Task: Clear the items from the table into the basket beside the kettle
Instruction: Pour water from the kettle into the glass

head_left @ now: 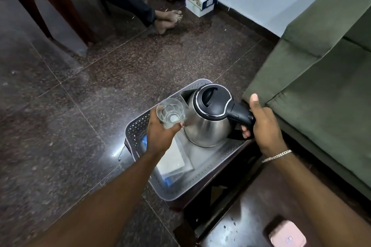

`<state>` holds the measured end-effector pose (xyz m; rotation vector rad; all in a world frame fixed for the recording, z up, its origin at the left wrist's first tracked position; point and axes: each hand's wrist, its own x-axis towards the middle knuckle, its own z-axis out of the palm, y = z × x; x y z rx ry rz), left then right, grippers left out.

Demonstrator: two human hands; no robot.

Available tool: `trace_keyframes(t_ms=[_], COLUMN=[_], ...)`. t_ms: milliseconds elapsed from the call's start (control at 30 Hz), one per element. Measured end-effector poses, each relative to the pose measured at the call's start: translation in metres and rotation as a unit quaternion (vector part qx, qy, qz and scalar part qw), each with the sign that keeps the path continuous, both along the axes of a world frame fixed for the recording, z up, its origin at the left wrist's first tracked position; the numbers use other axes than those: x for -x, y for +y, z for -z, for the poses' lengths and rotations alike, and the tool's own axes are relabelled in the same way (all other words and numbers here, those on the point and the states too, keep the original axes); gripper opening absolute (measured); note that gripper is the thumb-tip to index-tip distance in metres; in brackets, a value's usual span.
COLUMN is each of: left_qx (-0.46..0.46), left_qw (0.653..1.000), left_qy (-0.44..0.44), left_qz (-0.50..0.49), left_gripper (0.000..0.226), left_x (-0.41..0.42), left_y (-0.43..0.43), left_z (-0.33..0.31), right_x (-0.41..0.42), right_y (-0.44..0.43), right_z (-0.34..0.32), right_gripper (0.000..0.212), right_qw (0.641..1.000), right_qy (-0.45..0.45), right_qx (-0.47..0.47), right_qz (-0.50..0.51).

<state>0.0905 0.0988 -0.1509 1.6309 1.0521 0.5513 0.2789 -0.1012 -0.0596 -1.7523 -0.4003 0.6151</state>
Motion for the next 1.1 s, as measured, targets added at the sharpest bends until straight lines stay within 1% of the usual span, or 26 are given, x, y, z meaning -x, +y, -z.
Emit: trace_keyframes(t_ms=[167, 233, 300, 467, 633, 733, 833, 933, 1100], left_qx=[-0.014, -0.02, -0.028, -0.052, -0.068, -0.061, -0.066, -0.074, -0.082], left_qw=[1.0, 1.0, 0.999, 0.999, 0.997, 0.994, 0.991, 0.985, 0.974], left_qy=[0.007, 0.008, 0.013, 0.014, -0.009, -0.032, -0.035, -0.031, -0.039], left_qz=[-0.012, -0.013, -0.015, 0.002, 0.048, 0.084, 0.113, 0.15, 0.207], left_gripper=[0.074, 0.073, 0.073, 0.068, 0.069, 0.072, 0.073, 0.072, 0.073], left_x=[0.004, 0.005, 0.005, 0.005, -0.003, -0.013, -0.022, -0.032, -0.047], left_y=[-0.001, -0.003, -0.004, -0.008, -0.029, -0.055, -0.084, -0.124, -0.208], left_z=[-0.001, -0.005, -0.012, -0.039, -0.076, -0.092, -0.103, -0.112, -0.127], right_x=[0.007, 0.008, 0.009, 0.005, 0.0, 0.002, 0.0, -0.003, -0.003], right_y=[0.003, 0.001, -0.004, -0.019, -0.059, -0.101, -0.148, -0.208, -0.323], right_z=[0.002, -0.002, -0.012, -0.048, -0.098, -0.128, -0.148, -0.169, -0.195], right_gripper=[0.105, 0.101, 0.092, 0.088, 0.086, 0.083, 0.083, 0.084, 0.092], right_qw=[0.999, 0.999, 0.998, 0.994, 0.988, 0.982, 0.977, 0.974, 0.971], right_qy=[0.006, -0.001, -0.01, -0.021, -0.038, -0.043, -0.043, -0.063, -0.11], right_qx=[0.002, -0.004, -0.019, -0.084, -0.115, -0.144, -0.147, -0.12, -0.059], right_qz=[0.04, 0.052, 0.054, 0.064, 0.092, 0.116, 0.151, 0.18, 0.206])
